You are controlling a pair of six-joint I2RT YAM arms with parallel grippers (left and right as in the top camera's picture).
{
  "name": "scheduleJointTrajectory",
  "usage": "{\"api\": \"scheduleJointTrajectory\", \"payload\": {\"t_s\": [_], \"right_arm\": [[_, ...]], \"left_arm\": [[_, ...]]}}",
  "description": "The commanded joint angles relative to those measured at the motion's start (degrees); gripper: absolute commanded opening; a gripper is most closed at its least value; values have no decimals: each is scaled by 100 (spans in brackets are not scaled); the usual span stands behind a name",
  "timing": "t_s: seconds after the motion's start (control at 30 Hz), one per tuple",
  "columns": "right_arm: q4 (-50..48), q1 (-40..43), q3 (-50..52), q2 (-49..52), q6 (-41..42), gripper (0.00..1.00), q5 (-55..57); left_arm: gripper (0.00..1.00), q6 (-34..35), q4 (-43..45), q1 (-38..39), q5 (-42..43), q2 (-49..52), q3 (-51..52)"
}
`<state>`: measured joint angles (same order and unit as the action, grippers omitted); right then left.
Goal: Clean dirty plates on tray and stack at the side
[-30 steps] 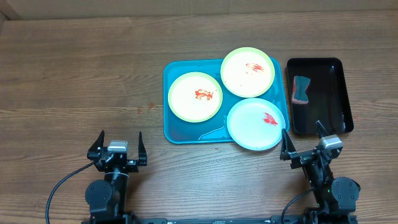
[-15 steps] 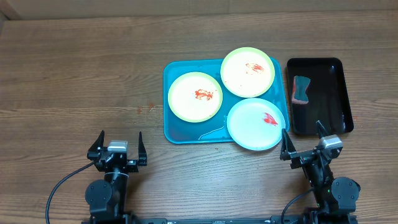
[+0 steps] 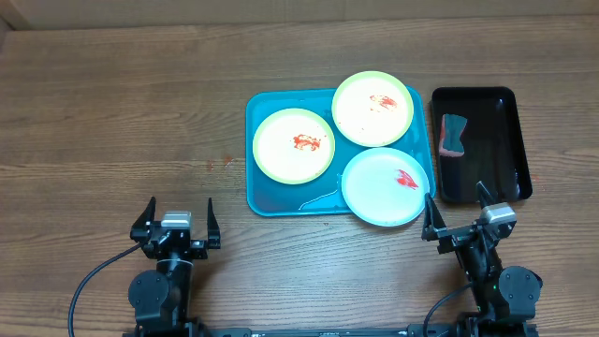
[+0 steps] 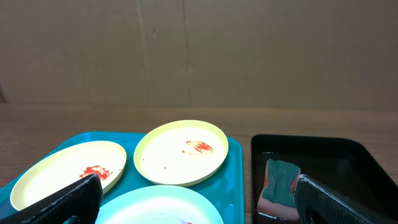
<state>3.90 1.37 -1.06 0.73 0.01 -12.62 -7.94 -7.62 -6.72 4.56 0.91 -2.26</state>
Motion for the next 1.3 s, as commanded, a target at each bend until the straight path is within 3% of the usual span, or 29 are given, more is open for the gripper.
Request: {"api": "scheduleJointTrajectory", "payload": {"t_s": [0.0, 0.1, 0.23, 0.47, 0.77, 1.07, 1.27], "right_arm": [[-35, -35, 61, -57, -2, 100, 61], [-37, -35, 59, -57, 17, 100, 55], [-33, -35, 44, -57, 581, 100, 59], [13, -24, -402, 208, 713, 100, 61], [603, -22, -1952, 1606, 708, 100, 269], [2457, -22, -4402, 3593, 708, 100, 555], [4227, 31, -6347, 5209, 713, 100, 549]], "left_arm": [[100, -249, 35, 37, -518, -66, 44], [100, -407, 26, 37, -435, -63, 42], [100, -411, -87, 37, 282, -55, -81], [100, -411, -717, 37, 756, 629, -1005], [100, -455, -1696, 37, 1285, 3368, -3405], [100, -422, -4487, 46, 1718, 6688, -7016], [100, -234, -5838, 339, 1718, 8135, -8813]]}}
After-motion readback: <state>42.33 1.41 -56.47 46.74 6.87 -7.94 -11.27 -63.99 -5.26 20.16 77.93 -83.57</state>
